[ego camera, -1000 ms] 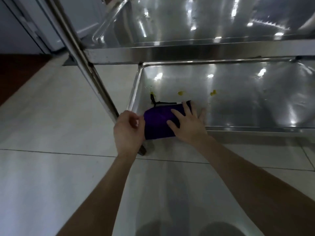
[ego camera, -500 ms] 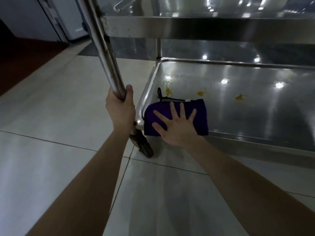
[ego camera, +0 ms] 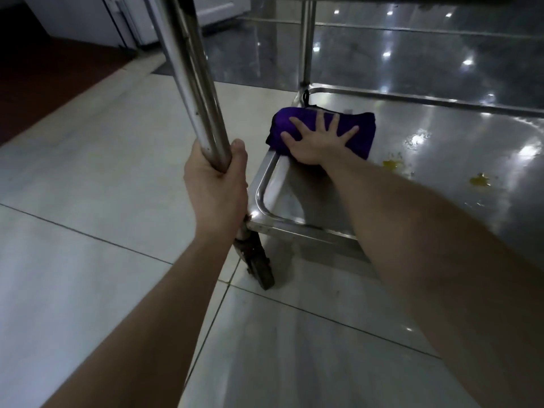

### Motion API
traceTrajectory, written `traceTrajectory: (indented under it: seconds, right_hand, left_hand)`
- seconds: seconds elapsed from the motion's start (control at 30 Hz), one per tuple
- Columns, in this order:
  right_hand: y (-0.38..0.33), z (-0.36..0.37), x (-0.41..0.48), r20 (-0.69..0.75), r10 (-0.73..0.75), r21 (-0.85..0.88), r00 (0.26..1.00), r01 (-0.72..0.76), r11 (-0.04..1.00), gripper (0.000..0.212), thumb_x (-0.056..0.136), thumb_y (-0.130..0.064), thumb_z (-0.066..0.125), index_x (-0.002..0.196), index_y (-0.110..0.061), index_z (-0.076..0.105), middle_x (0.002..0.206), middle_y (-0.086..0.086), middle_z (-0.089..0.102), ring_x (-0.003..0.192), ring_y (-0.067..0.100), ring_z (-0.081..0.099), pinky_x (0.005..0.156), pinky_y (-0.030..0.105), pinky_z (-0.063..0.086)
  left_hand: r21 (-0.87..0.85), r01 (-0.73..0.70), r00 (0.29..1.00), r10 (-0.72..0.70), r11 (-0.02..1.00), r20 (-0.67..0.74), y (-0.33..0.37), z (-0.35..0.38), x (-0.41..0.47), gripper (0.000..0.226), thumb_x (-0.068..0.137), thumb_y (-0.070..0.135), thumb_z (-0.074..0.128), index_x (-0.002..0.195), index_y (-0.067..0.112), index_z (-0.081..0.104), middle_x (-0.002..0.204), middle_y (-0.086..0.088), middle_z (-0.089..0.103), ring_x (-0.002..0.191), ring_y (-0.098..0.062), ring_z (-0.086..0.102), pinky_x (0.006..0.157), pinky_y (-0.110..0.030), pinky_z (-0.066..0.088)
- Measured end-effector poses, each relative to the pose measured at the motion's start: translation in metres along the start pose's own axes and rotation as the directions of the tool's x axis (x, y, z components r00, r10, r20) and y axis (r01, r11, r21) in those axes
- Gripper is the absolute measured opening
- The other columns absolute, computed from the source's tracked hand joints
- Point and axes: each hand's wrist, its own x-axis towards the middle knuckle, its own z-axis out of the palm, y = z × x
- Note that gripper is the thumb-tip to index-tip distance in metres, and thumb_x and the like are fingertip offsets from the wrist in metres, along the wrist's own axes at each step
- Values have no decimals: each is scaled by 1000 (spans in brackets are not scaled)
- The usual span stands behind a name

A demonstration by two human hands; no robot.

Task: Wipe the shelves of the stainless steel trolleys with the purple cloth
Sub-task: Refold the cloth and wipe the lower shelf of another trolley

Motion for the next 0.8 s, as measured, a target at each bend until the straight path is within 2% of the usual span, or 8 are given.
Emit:
traceTrajectory:
  seconds: [0.1, 0.2, 0.33, 0.4, 0.47, 0.53, 0.67, 0.8]
  right_hand:
    - [-10, 2, -29, 24, 7, 15, 1000, -7, 1000, 78, 97, -86, 17, 167, -55, 3, 179, 10, -19, 160, 49, -23, 112, 86, -18]
    - [-26, 25, -98, -8, -46, -11, 999, 45, 999, 74, 100, -81, 13, 168, -53, -4, 178, 11, -21, 159, 49, -25, 112, 86, -19]
    - [-34, 56, -182, -50, -127, -33, 991, 125, 992, 68, 104, -76, 10, 167, -55, -3, 179, 9, -18, 161, 46, -24, 116, 82, -18]
    - [-28, 48, -187, -26, -129, -1, 991, 129, 992, 67, 104, -76, 15, 166, -58, 0, 180, 4, -16, 162, 41, -23, 119, 79, -17]
    - [-11, 41, -187, -15, -135, 10, 991, 135, 991, 69, 102, -80, 19, 165, -60, 2, 180, -2, -16, 164, 34, -23, 121, 74, -18]
    - [29, 39, -192, -23, -79, 29, 997, 80, 996, 73, 98, -87, 19, 164, -63, 3, 180, -7, -15, 164, 29, -23, 122, 71, -21]
    - [138, 25, -210, -26, 161, 39, 987, -160, 986, 83, 83, -100, 11, 160, -69, 0, 180, -11, -15, 164, 28, -21, 122, 73, -19]
    - [180, 7, -186, 24, 267, 40, 963, -268, 963, 96, 73, -107, 11, 160, -69, -3, 179, -7, -20, 162, 35, -27, 116, 81, -19]
  left_hand:
    - [-3, 18, 1000, -18, 1000, -1, 4, -1, -2, 35, 103, 28, 67, 96, -4, 54, 80, -33, 58, 64, -45, 61, 57, -54, 57]
    - [16, 41, 999, -41, 999, 7, 11, -2, -4, 33, 102, 30, 67, 93, 1, 54, 83, -34, 59, 71, -49, 62, 64, -60, 56]
    - [71, 49, 999, -50, 996, 9, 19, -4, -7, 22, 102, 33, 66, 87, 22, 55, 82, -29, 63, 72, -46, 65, 65, -60, 57]
    - [85, 51, 998, -53, 995, 24, 20, -6, -8, 22, 102, 35, 66, 87, 25, 54, 81, -26, 65, 69, -42, 66, 64, -58, 59]
    - [63, 37, 998, -40, 997, 51, 19, -9, -5, 21, 102, 32, 67, 87, 24, 54, 75, -18, 66, 61, -30, 66, 61, -54, 61]
    - [48, 26, 997, -29, 998, 69, 18, -10, -4, 20, 102, 30, 68, 89, 21, 55, 72, -10, 64, 58, -20, 65, 61, -50, 62]
    - [29, 41, 997, -42, 999, 57, 16, -9, -2, 21, 101, 27, 69, 98, 10, 58, 75, -21, 63, 60, -22, 65, 62, -54, 62]
    - [26, 38, 997, -40, 999, 67, 14, -8, -2, 27, 101, 26, 69, 102, 0, 59, 73, -17, 63, 60, -25, 65, 64, -55, 63]
